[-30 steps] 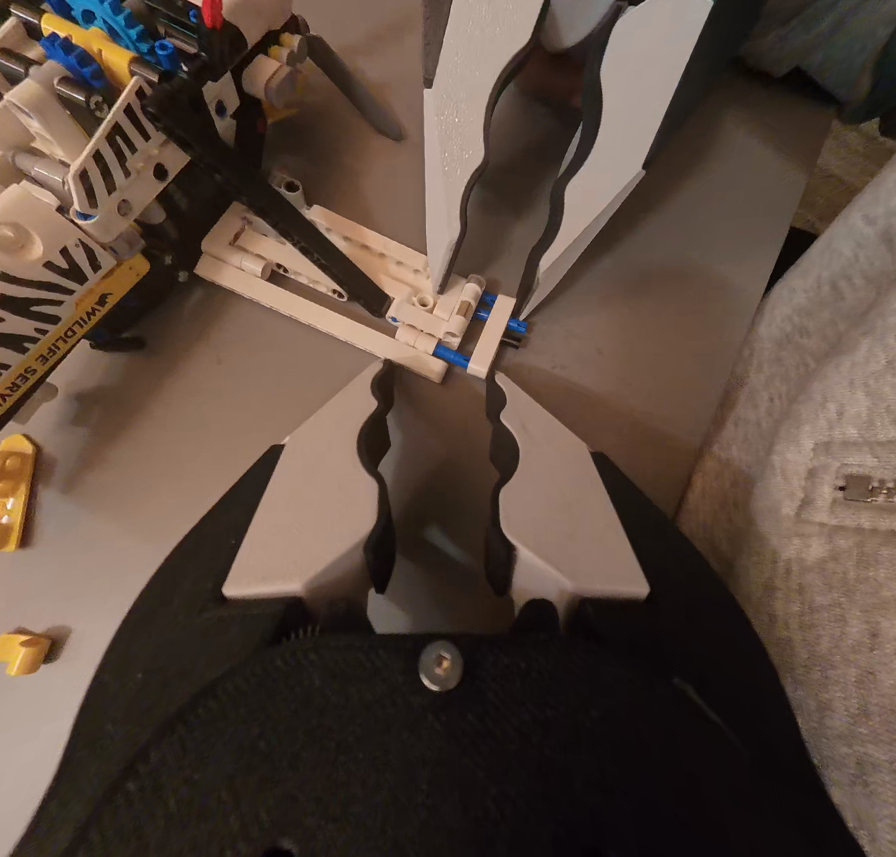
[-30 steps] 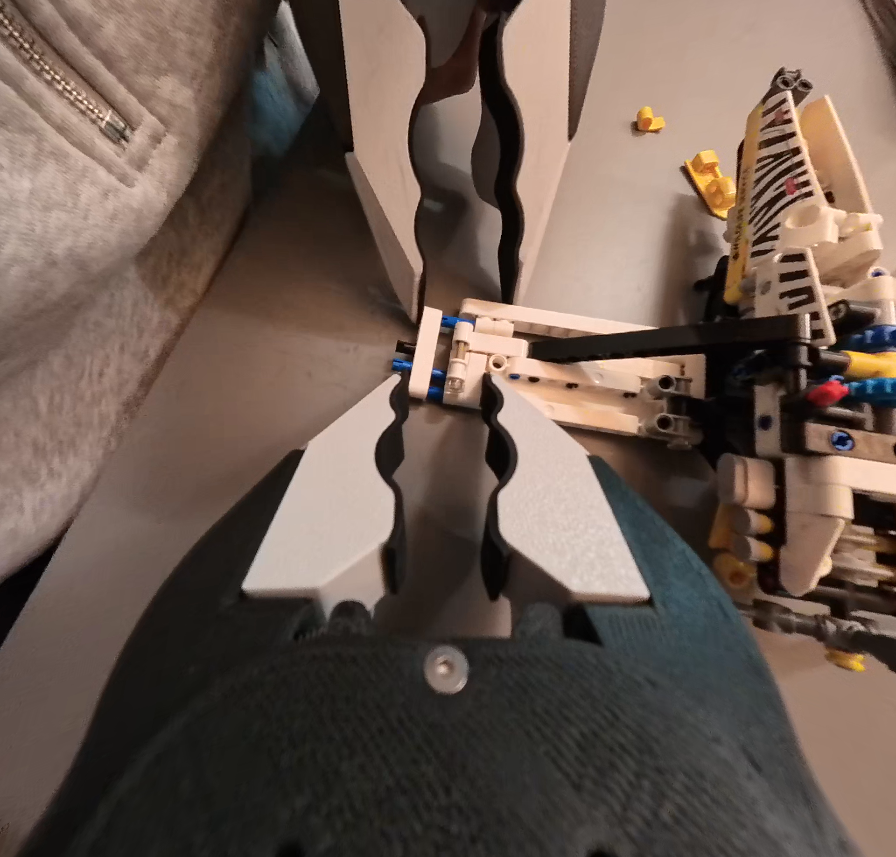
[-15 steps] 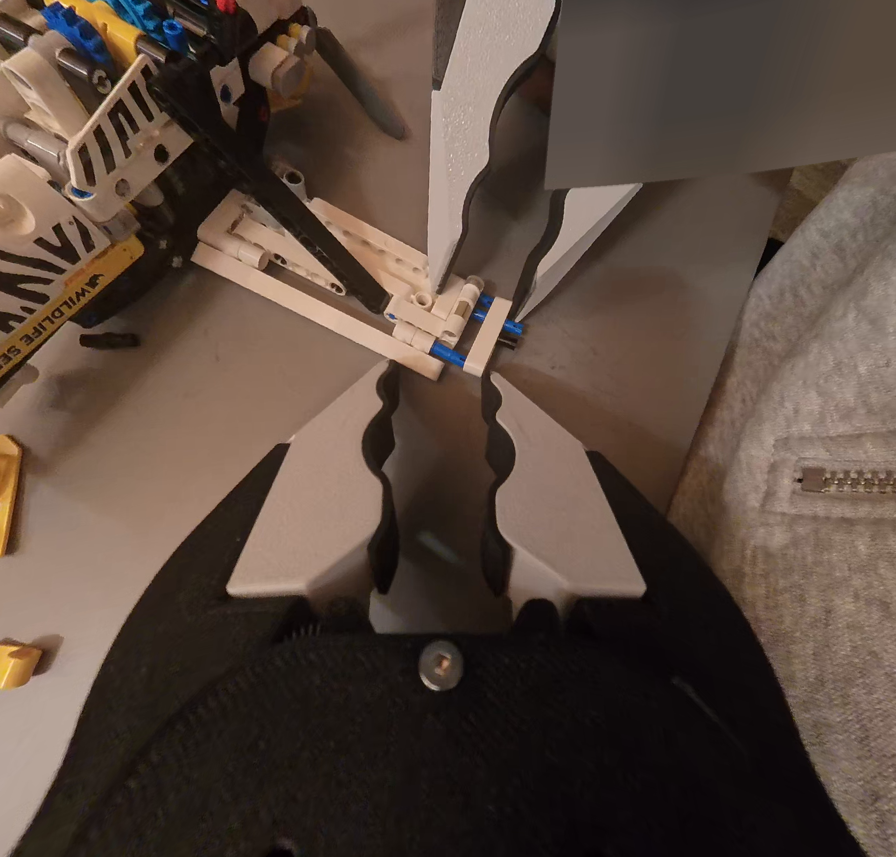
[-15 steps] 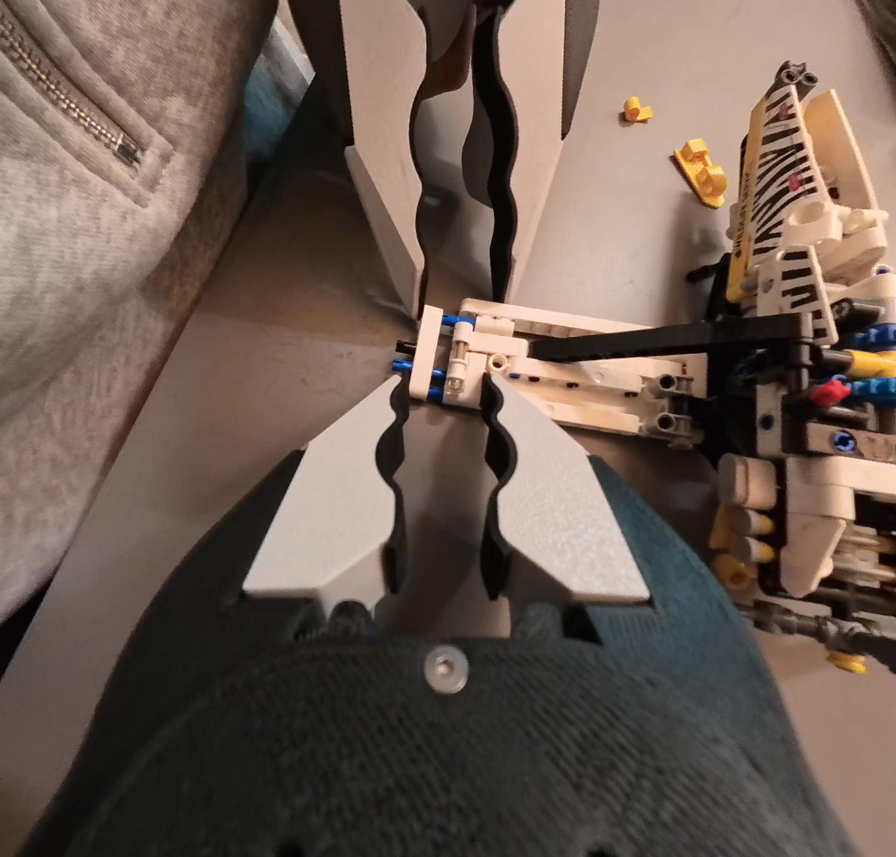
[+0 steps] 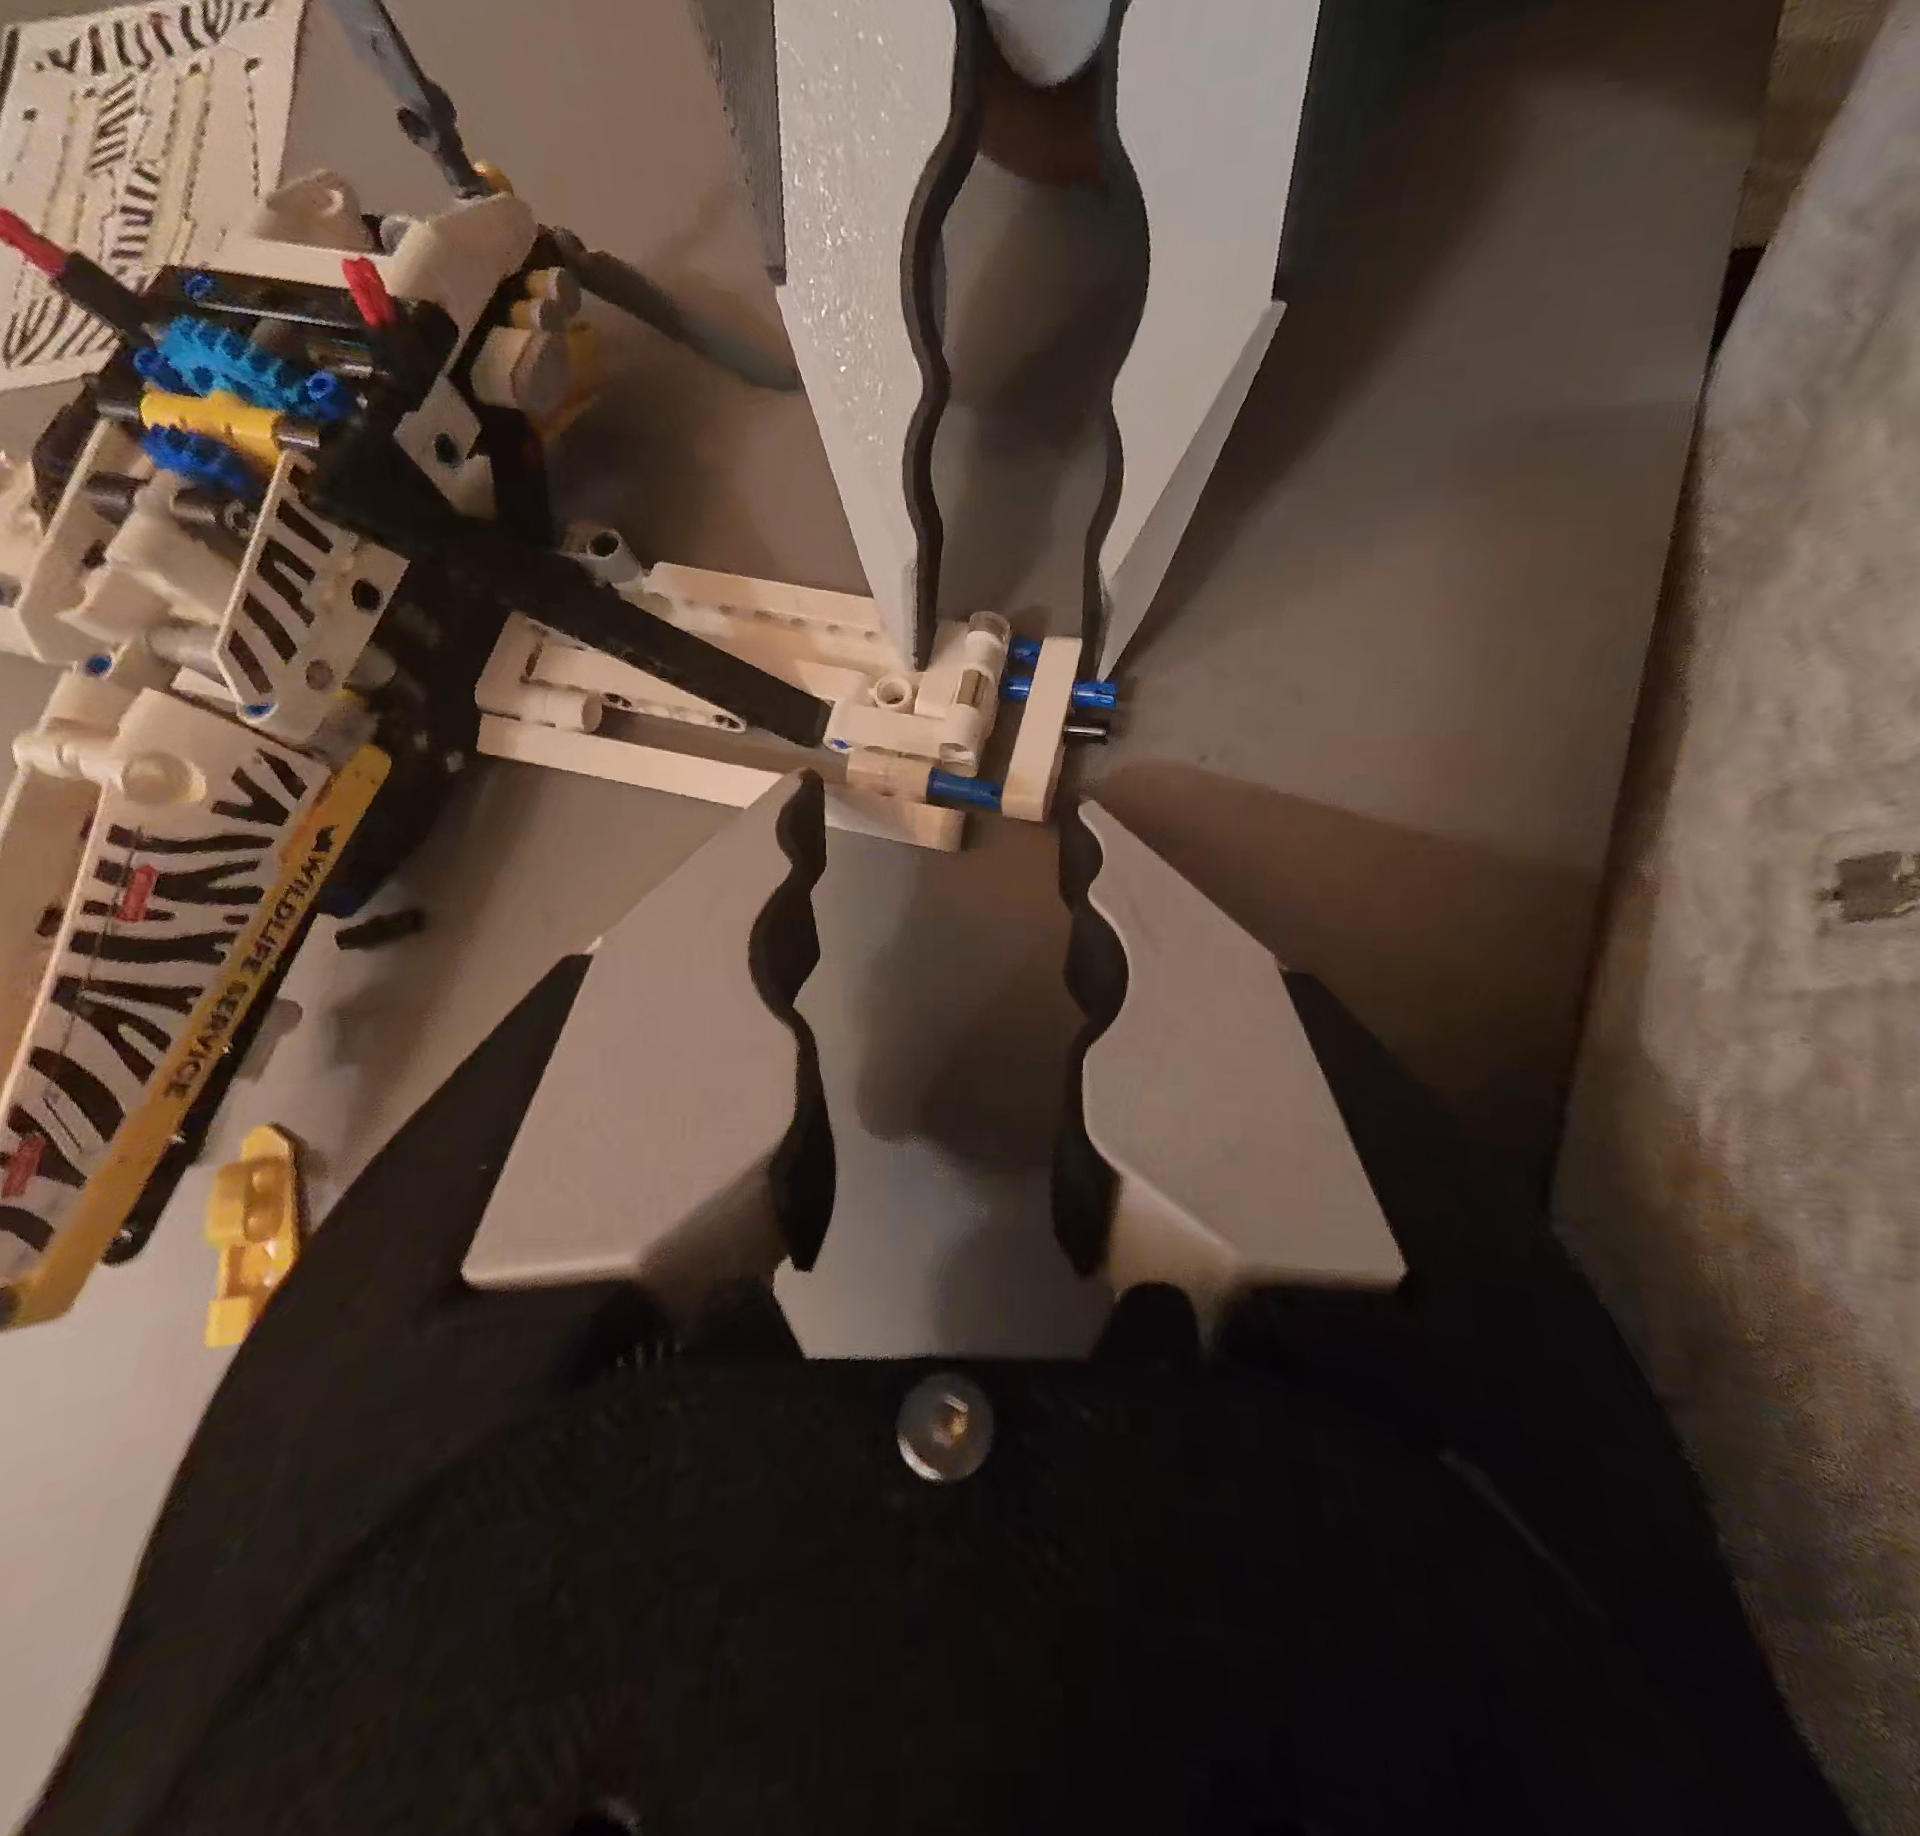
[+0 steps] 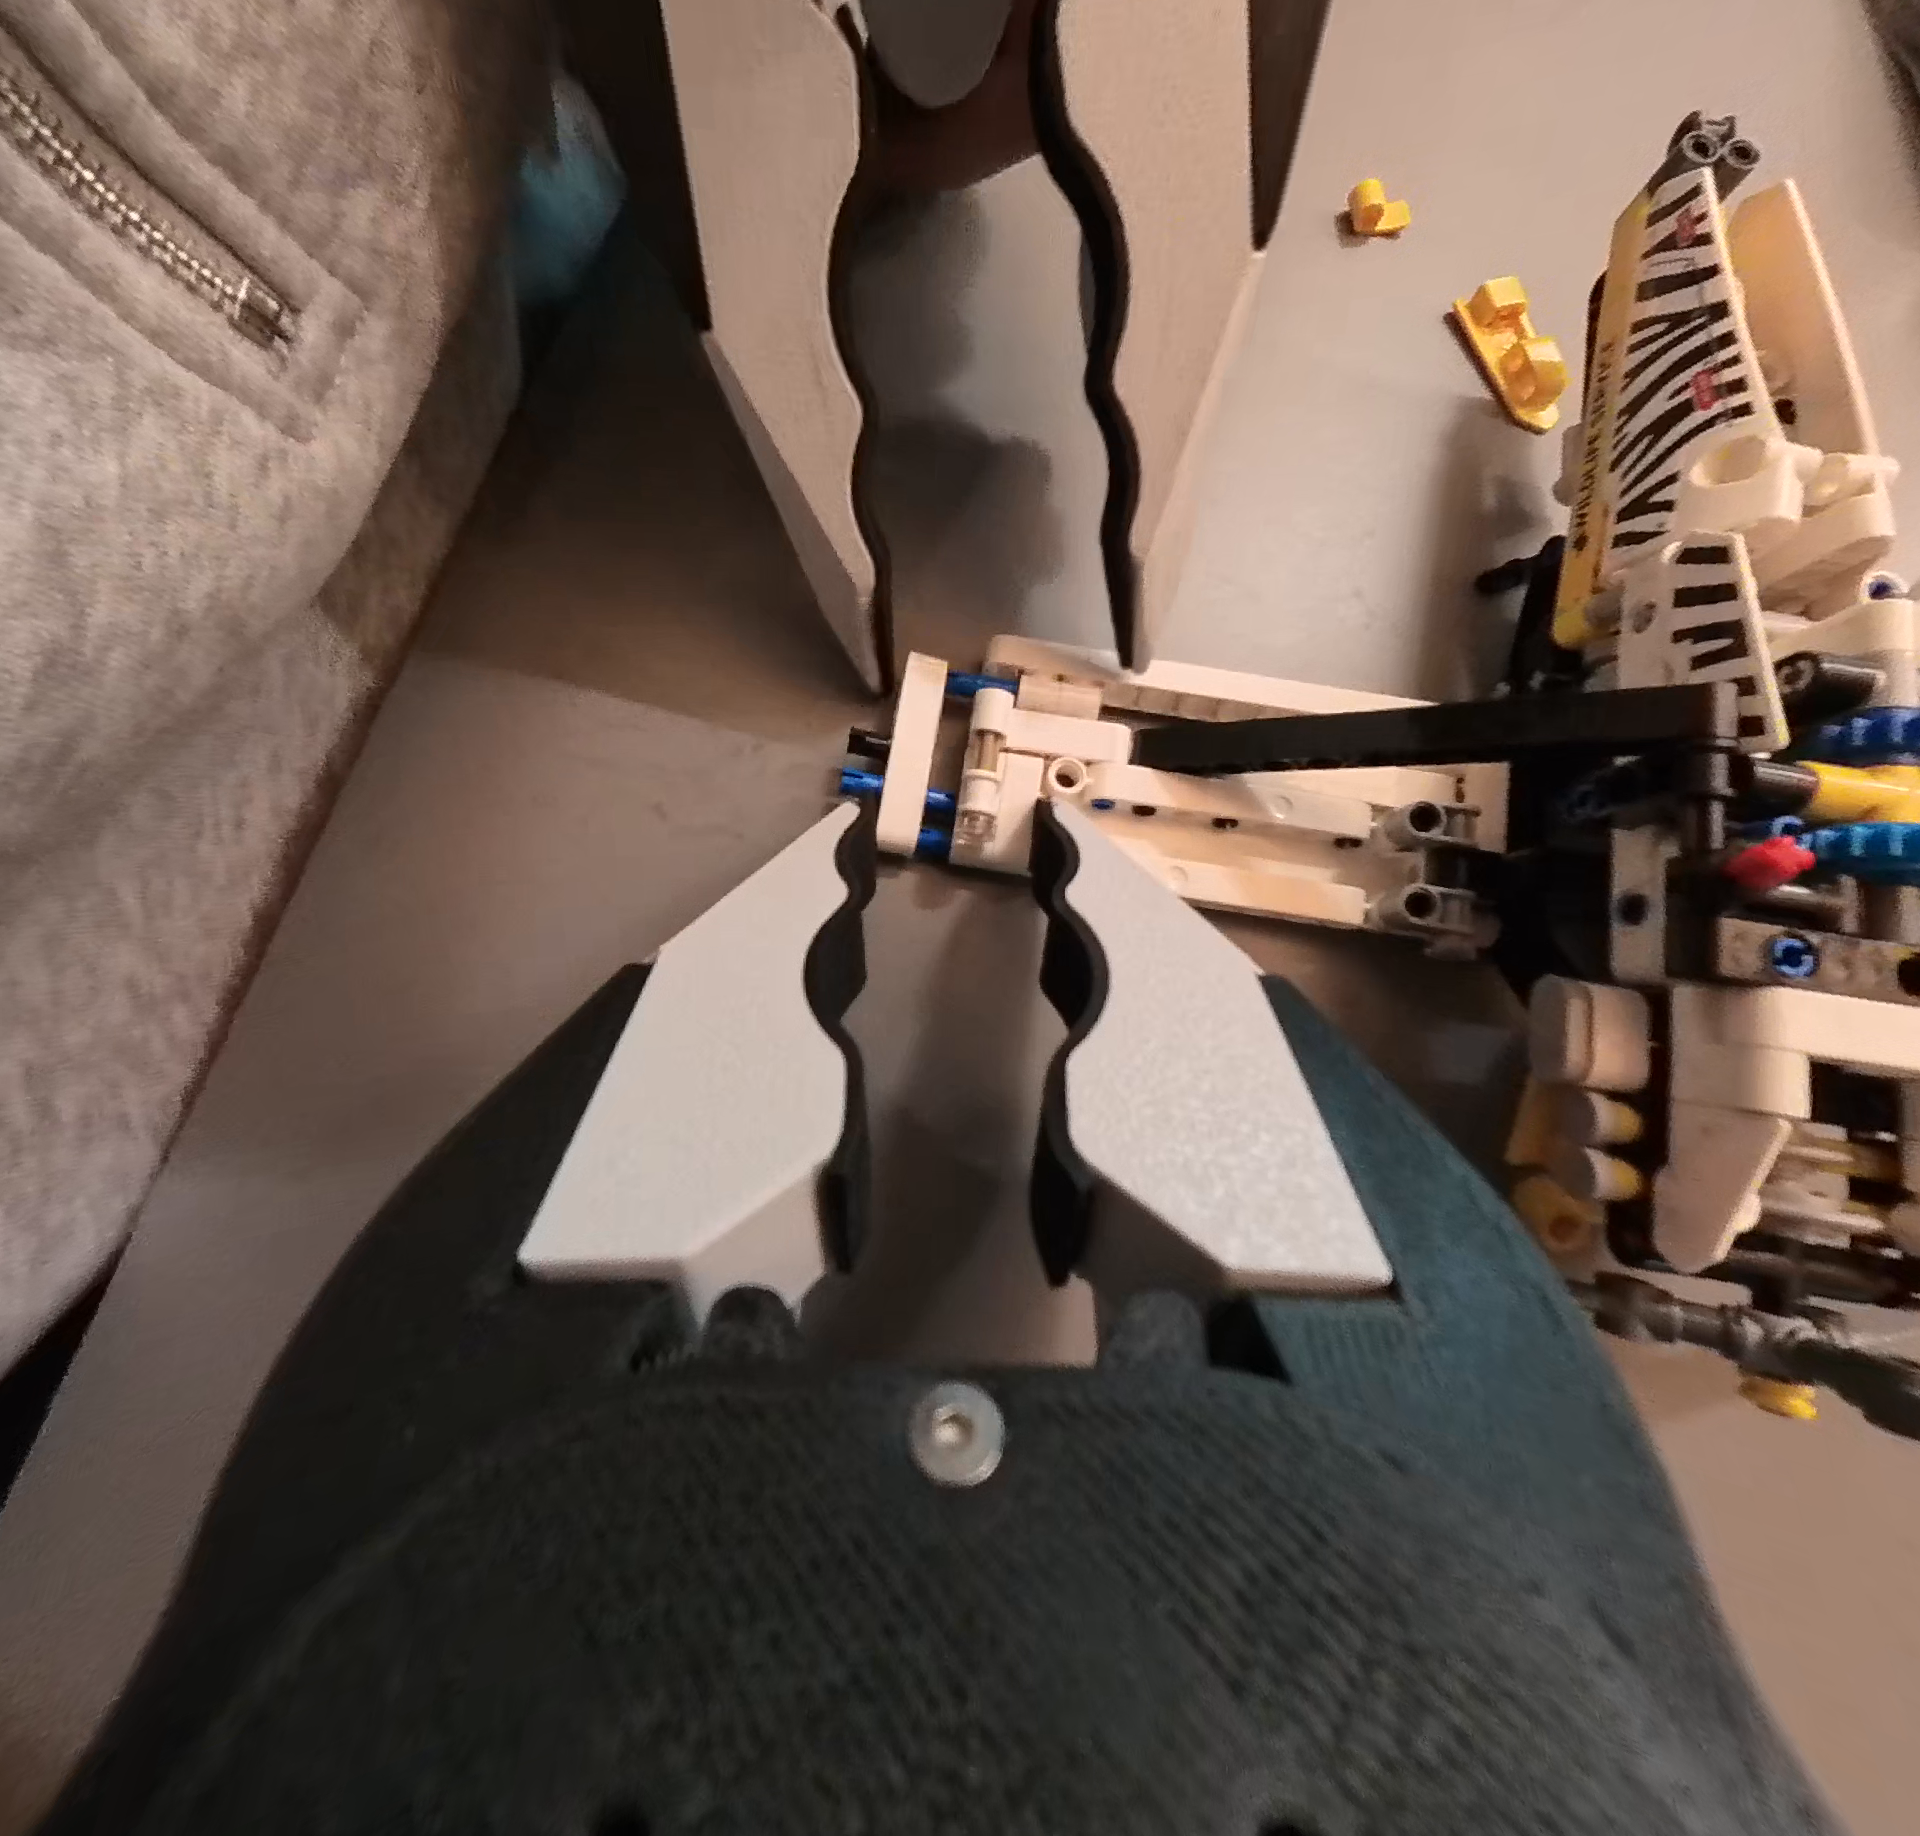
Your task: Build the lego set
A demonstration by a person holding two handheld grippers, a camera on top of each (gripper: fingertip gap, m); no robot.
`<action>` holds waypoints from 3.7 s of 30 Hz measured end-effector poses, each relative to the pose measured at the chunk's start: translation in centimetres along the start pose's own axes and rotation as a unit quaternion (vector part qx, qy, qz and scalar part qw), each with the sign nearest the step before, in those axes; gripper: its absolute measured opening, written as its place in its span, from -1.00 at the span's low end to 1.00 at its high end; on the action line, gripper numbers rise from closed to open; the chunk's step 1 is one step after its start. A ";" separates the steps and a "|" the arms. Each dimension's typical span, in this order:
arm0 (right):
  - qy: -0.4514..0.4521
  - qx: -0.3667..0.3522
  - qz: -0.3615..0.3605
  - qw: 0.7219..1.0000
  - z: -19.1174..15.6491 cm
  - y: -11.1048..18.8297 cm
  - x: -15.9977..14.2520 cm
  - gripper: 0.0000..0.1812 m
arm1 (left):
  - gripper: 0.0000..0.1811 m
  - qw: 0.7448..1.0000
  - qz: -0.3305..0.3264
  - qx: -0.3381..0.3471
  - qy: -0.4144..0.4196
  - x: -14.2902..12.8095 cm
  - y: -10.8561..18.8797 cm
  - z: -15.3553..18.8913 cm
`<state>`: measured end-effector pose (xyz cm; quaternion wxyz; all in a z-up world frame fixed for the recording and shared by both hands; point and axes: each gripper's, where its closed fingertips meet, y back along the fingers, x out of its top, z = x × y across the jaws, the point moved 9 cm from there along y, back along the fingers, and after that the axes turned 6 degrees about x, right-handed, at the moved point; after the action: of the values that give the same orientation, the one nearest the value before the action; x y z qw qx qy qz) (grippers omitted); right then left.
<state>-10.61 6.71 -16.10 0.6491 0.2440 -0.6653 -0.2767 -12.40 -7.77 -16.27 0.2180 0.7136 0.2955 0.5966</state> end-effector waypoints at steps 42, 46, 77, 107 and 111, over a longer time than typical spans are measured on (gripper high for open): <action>-0.002 -0.002 0.011 1.000 -0.1 0.0 -0.1 -0.68 | -0.58 0.994 -0.034 -0.101 -0.013 0.6 -0.7 -1.5; -0.002 -0.001 0.017 1.000 -0.1 0.0 -0.2 -0.68 | -0.54 0.992 -0.033 -0.118 -0.005 0.6 -0.6 -1.6; -0.004 -0.015 0.018 1.000 -0.2 0.8 -0.5 -0.66 | -0.59 0.992 -0.044 -0.117 0.007 0.8 -0.9 -1.8; -0.028 0.001 0.033 0.999 -0.2 0.6 -0.6 -0.58 | -0.59 0.993 -0.048 -0.104 0.007 0.8 -0.8 -1.6; 0.021 -0.039 0.009 0.999 -0.4 0.4 -0.5 -0.65 | -0.59 0.994 -0.049 -0.101 0.008 0.9 -0.8 -1.6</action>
<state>-10.21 7.28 -16.19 0.6746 0.2182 -0.6420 -0.2919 -13.96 -6.68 -15.84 0.3159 0.6679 0.2702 0.6173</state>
